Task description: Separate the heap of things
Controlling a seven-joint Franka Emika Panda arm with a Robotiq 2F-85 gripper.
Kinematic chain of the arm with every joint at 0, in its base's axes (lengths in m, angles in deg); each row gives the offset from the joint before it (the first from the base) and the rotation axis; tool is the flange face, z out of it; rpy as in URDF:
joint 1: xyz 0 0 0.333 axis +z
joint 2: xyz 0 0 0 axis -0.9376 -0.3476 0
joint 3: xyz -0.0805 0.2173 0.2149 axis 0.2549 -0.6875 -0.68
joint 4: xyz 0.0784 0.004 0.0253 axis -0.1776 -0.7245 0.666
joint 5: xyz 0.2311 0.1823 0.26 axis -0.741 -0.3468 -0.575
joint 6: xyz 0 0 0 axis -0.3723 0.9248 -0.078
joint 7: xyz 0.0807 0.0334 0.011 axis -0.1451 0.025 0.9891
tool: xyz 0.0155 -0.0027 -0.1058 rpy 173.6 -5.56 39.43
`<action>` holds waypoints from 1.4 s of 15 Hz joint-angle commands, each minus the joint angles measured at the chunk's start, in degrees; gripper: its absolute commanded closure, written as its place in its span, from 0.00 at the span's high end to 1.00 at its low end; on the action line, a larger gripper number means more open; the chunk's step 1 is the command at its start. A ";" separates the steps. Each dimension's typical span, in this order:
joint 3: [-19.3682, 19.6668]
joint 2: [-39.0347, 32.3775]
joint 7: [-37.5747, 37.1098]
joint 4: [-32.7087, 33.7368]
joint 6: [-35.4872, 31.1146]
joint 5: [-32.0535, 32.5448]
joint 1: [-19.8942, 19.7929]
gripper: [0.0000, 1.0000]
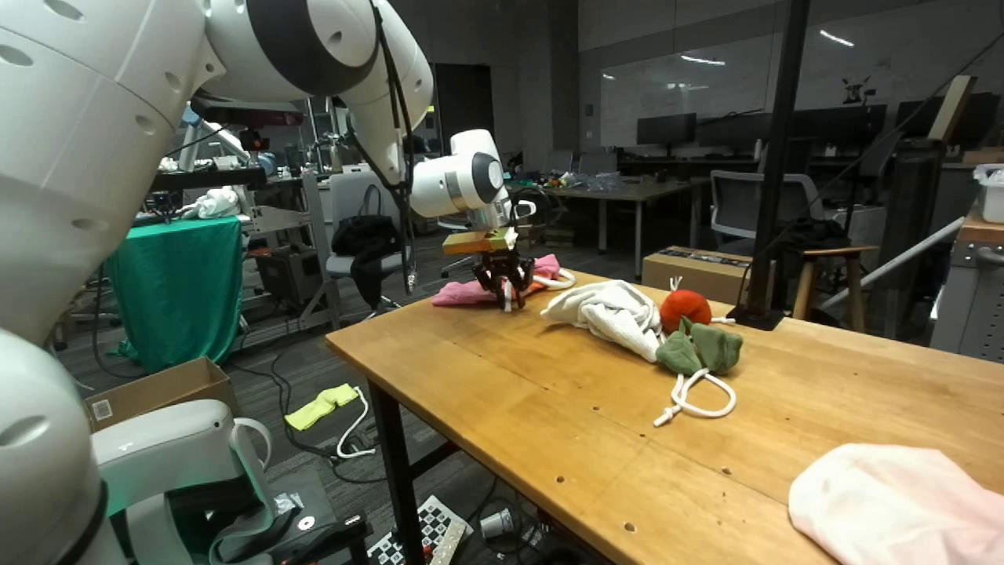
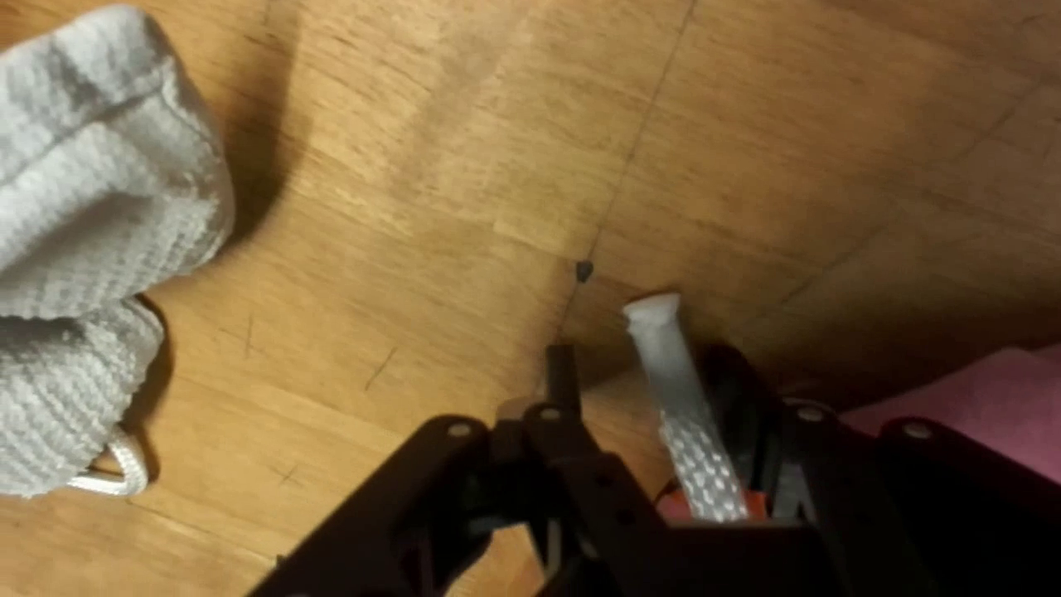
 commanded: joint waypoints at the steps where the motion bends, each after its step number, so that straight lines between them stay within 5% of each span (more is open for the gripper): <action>1: 0.27 0.53 1.24 0.68 0.15 0.65 -0.35 0.15; 5: 0.99 2.62 0.72 -0.15 0.21 1.56 -0.19 0.04; 21: 0.11 20.49 -16.03 5.46 -4.73 9.56 1.88 0.07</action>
